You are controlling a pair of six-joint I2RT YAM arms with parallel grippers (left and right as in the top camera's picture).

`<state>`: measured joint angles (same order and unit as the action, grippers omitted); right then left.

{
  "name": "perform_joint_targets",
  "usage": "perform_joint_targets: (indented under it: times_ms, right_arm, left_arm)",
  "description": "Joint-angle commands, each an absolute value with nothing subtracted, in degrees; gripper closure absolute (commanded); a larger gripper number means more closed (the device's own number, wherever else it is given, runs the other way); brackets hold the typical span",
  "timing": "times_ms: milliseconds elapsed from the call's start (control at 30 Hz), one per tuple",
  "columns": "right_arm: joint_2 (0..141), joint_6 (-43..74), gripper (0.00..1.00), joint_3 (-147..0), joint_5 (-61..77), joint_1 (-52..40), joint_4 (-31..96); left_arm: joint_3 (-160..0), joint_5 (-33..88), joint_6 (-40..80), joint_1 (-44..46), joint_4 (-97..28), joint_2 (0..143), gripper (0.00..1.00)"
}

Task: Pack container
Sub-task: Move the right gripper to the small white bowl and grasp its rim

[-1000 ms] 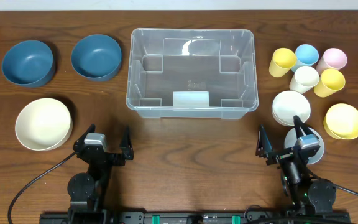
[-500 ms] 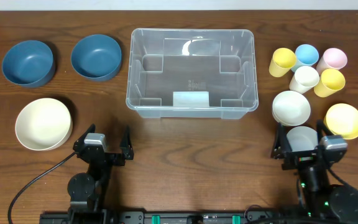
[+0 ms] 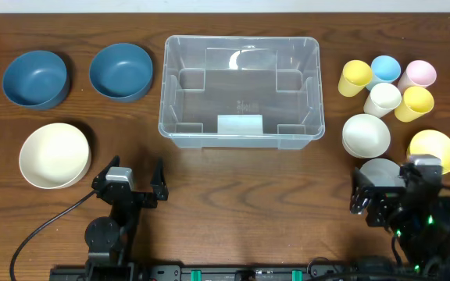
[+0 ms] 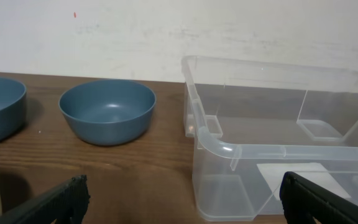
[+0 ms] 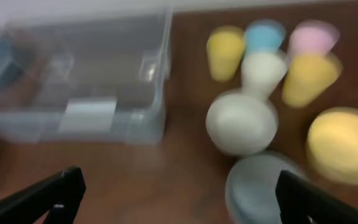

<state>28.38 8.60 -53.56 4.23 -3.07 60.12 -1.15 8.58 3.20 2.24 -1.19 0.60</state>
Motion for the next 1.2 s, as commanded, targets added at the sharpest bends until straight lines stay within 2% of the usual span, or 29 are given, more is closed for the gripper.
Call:
perform_joint_targets:
  times_ms: [0,200,500,567,667,733,933,1167]
  right_arm:
    - [32.7,9.0,0.01,-56.5,15.8,-2.6,63.8]
    - [36.6,9.4,0.01,-56.4,35.5,-2.6,63.9]
    - [37.5,7.9,0.01,-56.4,37.5,-2.6,67.8]
    - [37.5,9.1,0.01,-56.4,31.5,-2.6,69.4]
    - [37.6,22.4,0.01,-56.4,10.3,-2.6,74.1]
    - [37.9,28.5,0.01,-56.4,1.5,-2.6,76.3]
    - [40.5,41.1,0.01,-56.4,-6.1,-2.6,74.9]
    - [50.3,51.6,0.01,-54.9,-17.3,-2.6,65.3]
  left_arm:
    - [-0.2,9.2,3.3,2.0,-3.2,0.3,0.02]
    - [-0.2,9.2,3.3,2.0,-3.2,0.3,0.02]
    - [-0.2,9.2,3.3,2.0,-3.2,0.3,0.02]
    - [-0.2,9.2,3.3,2.0,-3.2,0.3,0.02]
    - [-0.2,9.2,3.3,2.0,-3.2,0.3,0.02]
    - [-0.2,9.2,3.3,2.0,-3.2,0.3,0.02]
    - [-0.2,9.3,3.3,1.9,-3.2,0.3,0.02]
    - [-0.2,9.2,3.3,2.0,-3.2,0.3,0.02]
